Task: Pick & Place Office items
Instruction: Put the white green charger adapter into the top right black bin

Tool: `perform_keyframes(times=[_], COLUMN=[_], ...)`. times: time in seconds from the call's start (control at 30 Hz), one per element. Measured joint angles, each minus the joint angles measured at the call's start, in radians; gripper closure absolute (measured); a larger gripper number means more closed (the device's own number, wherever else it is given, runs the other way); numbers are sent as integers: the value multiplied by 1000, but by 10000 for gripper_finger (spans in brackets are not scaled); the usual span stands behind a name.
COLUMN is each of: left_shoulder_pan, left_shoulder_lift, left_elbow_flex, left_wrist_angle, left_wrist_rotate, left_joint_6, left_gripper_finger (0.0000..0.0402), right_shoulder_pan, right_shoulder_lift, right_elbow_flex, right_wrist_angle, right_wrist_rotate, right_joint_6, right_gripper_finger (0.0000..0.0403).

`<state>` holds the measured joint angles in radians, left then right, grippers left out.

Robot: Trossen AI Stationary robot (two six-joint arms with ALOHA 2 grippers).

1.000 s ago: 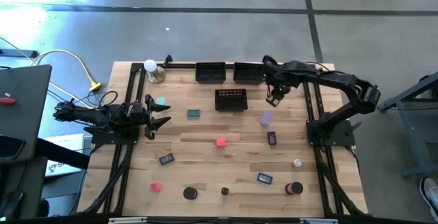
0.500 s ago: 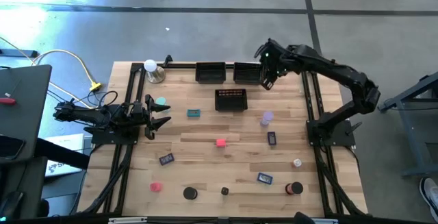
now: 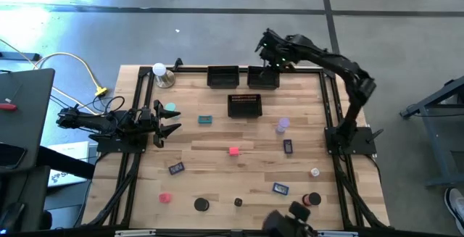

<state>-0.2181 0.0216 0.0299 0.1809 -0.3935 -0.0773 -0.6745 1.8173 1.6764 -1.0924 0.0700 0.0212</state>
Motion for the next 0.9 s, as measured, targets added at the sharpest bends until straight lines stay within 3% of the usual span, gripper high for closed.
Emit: perform_keyframes(times=[0.33, 0.7, 0.9], left_shoulder_pan=[0, 0, 0], left_shoulder_lift=[0, 0, 0], left_elbow_flex=[0, 0, 0], left_wrist_angle=[0, 0, 0], left_wrist_rotate=[0, 0, 0], left_joint_6=[-1, -1, -1], left_gripper_finger=[181, 181, 181], right_shoulder_pan=[-77, -122, -127], right_shoulder_lift=[167, 209, 216], right_elbow_flex=[27, 28, 28], right_wrist_angle=[43, 107, 124], right_wrist_rotate=[-71, -72, -74], right_joint_6=[36, 279, 311], right_gripper_finger=[278, 276, 278])
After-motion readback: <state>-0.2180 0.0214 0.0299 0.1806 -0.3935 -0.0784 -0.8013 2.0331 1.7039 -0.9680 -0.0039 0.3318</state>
